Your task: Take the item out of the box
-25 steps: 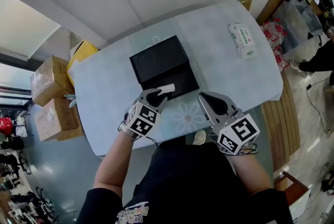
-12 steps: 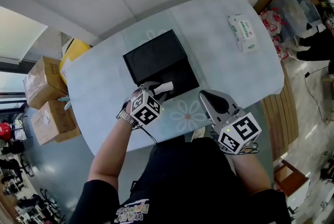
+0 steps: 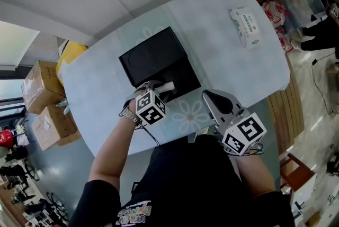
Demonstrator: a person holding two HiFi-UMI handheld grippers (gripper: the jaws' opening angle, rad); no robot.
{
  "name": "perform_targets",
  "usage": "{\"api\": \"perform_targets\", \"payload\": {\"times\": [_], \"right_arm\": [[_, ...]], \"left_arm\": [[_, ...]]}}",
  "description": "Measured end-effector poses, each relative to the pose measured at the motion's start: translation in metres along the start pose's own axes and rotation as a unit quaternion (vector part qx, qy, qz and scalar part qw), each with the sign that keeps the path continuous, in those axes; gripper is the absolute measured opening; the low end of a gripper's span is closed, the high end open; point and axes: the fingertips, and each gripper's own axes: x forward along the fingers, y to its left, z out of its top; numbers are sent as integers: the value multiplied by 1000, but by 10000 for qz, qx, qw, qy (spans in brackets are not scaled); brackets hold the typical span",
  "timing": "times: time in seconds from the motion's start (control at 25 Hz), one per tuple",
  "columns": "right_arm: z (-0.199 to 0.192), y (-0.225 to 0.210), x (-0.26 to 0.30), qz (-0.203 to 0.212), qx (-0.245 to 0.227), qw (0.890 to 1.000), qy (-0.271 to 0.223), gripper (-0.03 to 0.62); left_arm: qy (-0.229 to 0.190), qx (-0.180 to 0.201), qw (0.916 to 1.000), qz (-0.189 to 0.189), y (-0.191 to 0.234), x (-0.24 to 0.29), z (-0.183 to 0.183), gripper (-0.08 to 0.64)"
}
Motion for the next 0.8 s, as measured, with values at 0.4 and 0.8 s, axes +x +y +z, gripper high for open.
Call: {"api": "perform_targets", "payload": {"times": [0.4, 0.8], "right_arm": [[-8, -13, -1, -130, 196, 9997, 35, 9], [-15, -14, -6, -182, 306, 9994, 34, 9]], "left_arm": [[178, 5, 9998, -77, 2, 21, 0, 161], [76, -293, 9993, -220, 1, 22, -1, 160]]}}
